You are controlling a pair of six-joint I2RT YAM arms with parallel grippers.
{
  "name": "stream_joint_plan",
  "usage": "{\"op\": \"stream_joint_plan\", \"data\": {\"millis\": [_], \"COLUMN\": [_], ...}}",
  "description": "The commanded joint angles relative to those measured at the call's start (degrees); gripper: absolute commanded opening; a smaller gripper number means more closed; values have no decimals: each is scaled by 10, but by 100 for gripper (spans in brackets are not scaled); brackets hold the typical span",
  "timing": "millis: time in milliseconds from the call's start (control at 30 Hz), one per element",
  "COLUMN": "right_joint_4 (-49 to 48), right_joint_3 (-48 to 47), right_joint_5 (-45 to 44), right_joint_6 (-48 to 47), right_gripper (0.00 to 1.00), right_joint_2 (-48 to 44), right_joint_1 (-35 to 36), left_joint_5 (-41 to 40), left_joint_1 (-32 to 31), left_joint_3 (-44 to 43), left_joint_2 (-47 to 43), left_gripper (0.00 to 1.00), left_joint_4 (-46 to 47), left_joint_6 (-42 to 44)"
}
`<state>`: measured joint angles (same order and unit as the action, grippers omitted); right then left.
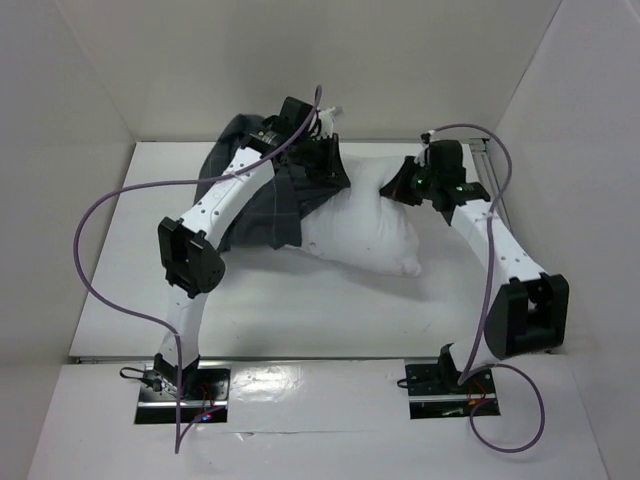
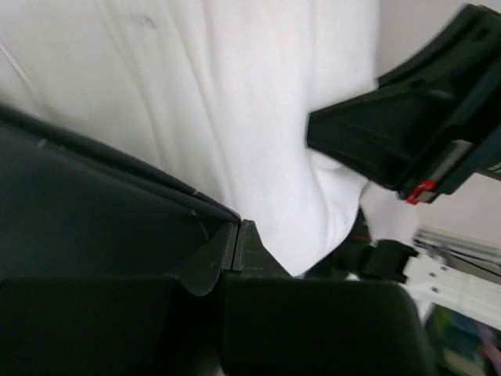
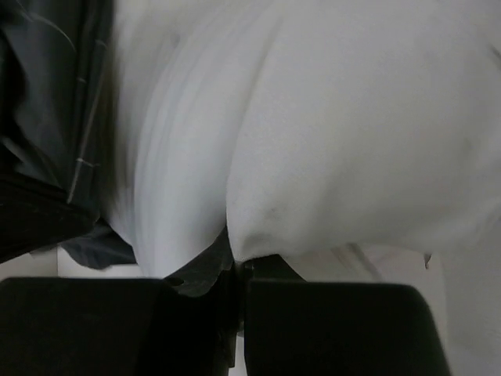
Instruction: Put the pillow into the pillowcase
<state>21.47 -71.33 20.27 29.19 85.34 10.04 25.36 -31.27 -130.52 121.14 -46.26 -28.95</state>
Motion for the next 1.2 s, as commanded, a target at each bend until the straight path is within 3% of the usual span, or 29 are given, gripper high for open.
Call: {"op": "stream_joint_plan", "data": {"millis": [0,100,133,200,233,267,300,333,433,600,733,867,1067,1133,1167], "right_joint_4": [-66,-41,-29,7,22,42,88,115,182,206,220,200,170,177,177], "right_joint_3": [19,55,55,60,48,17,-5,-32,-128,-266,-351,-353,-329,-329,-329], "right_joint_5": [14,13,6,-8,-8,-8,-15,-23,-68,-134,-165,-131,-60,-73,-78], "right_joint_6": [41,24,6,-16,-30,-64,-83,-117,-149,-160,-155,-133,-116,-121,-121], "right_gripper": [0,0,0,0,0,6,46,68,98,100,100,100,100,86,75], "right_joint_2": [-68,-108,-120,-120,-120,-106,-94,-66,-32,29,114,182,266,292,292], "right_joint_1": [2,-42,-52,-74,-81,-87,-87,-87,-78,22,147,191,197,197,197], "left_joint_5": [246,246,251,258,258,258,258,299,325,277,110,9,-56,-83,-98], "left_joint_1": [12,21,28,43,57,65,75,103,171,250,291,281,215,215,215], "left_joint_3": [-21,-15,-15,-15,-31,-38,-38,-24,25,48,53,153,349,382,382], "left_joint_2": [5,5,5,0,-8,-8,-26,-36,-77,-115,-150,-208,-265,-265,-260], "left_gripper": [0,3,14,46,73,81,88,93,96,92,89,94,96,91,80], "left_joint_4": [136,130,130,109,97,85,67,67,67,17,-85,-119,-87,-87,-87], "left_joint_6": [-106,-112,-112,-101,-94,-75,-63,-53,-40,8,57,75,46,35,26]}}
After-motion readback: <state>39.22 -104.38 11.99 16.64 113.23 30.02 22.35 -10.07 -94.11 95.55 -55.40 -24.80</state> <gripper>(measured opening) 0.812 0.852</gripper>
